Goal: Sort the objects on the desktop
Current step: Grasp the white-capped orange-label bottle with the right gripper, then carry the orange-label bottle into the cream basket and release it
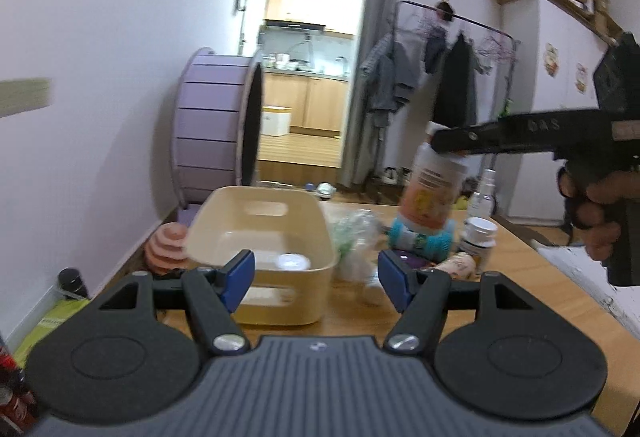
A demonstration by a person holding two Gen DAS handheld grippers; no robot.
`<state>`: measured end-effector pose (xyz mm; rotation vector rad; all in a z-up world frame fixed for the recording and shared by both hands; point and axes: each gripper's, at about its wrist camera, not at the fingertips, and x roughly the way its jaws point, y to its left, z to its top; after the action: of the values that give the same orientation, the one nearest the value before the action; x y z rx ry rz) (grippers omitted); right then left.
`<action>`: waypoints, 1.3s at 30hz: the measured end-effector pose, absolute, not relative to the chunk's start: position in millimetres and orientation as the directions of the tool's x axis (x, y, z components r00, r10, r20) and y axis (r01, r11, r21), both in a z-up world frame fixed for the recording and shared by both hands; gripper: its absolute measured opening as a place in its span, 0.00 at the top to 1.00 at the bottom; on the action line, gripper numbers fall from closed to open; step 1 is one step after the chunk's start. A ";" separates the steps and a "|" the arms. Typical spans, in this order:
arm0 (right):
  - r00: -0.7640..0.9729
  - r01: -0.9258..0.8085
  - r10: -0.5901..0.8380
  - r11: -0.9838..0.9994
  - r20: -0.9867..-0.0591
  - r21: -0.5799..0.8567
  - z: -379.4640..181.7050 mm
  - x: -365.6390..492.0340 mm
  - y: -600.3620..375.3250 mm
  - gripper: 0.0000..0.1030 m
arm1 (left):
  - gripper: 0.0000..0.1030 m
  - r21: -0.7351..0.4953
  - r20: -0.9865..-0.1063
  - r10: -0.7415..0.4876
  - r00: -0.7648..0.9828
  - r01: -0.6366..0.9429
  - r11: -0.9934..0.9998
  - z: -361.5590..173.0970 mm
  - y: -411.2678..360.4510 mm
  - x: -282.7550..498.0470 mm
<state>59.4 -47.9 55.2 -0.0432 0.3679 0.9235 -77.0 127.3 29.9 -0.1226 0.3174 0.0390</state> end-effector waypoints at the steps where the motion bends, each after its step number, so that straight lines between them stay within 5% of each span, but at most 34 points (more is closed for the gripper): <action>1: 0.528 -0.798 0.784 0.590 -0.326 0.125 55.8 60.8 -36.9 0.59 | 0.35 -0.119 -0.314 0.031 0.949 -0.071 0.990 29.7 131.3 -78.5; 18: 0.326 -0.892 0.821 0.431 -0.468 0.134 -0.6 89.9 99.9 0.59 | 0.35 -0.131 -0.386 0.136 0.912 -0.200 0.971 22.1 164.0 -83.5; 24: 0.371 -0.885 0.814 0.456 -0.446 0.097 10.8 71.7 68.9 0.42 | 0.35 -0.137 -0.395 0.128 0.910 -0.196 0.971 20.9 165.7 -86.1; 39: 0.604 -0.736 0.656 0.677 -0.453 -0.001 13.9 45.1 -83.1 0.33 | 0.35 -0.150 -0.371 -0.030 0.928 -0.028 0.988 19.0 129.7 -73.6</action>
<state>45.1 -83.1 13.9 -0.1955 0.4420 0.8113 -73.6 129.7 19.0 -0.1539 0.3819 -0.0013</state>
